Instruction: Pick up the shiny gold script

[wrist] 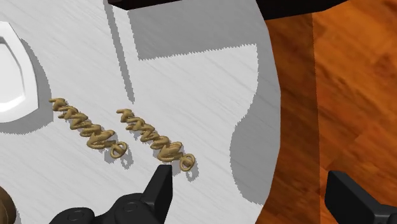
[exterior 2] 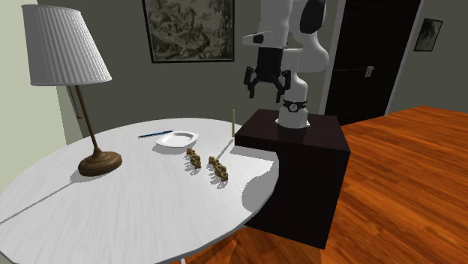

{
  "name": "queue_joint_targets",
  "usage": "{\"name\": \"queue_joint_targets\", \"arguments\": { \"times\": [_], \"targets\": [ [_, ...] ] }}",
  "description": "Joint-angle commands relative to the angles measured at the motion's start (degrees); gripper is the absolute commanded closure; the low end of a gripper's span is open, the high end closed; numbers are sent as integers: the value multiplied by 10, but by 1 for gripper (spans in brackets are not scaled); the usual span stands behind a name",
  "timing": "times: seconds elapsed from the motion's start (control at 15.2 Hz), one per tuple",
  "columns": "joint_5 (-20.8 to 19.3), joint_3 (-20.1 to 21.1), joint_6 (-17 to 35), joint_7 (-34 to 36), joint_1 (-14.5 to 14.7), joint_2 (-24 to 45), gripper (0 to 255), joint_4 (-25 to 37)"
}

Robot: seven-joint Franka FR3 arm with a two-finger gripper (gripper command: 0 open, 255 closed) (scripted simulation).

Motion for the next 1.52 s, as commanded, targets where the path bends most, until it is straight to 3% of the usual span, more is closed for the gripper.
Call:
{"name": "queue_joint_targets", "arguments": {
  "times": [0.0,0.73,1.19,1.45],
  "targets": [
    [-17,-5,46,-3,-9,45,0,-1],
    [-138,-34,223,37,-42,295,0,73],
    [-202,-75,292,68,-39,456,0,169],
    [-206,-80,310,77,-36,483,0,178]
  ]
}}
